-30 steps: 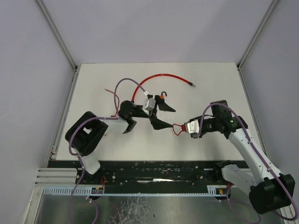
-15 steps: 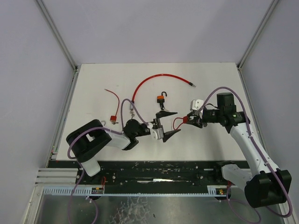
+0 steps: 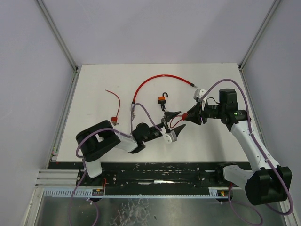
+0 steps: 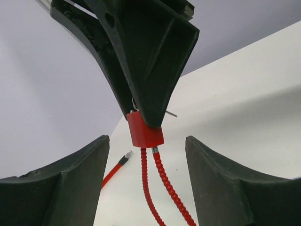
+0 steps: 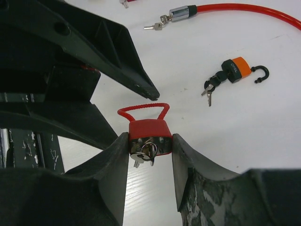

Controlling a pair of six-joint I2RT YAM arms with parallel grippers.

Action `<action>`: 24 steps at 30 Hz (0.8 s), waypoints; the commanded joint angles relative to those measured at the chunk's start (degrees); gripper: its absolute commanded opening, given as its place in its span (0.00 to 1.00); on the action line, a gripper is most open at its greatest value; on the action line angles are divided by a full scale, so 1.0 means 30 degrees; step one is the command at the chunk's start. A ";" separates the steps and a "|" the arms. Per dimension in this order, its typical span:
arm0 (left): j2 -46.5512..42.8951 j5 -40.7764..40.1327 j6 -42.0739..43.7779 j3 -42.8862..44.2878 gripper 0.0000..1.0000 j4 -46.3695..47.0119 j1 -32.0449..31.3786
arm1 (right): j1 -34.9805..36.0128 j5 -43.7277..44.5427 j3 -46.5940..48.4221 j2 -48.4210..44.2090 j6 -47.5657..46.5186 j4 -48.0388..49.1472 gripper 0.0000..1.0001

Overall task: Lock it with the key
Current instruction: Adjust the lock.

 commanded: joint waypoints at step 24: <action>0.1340 -0.6379 0.2813 0.2504 0.34 -0.1163 -0.1816 | -0.0074 -0.1158 0.0236 0.0523 0.3520 0.2858 0.07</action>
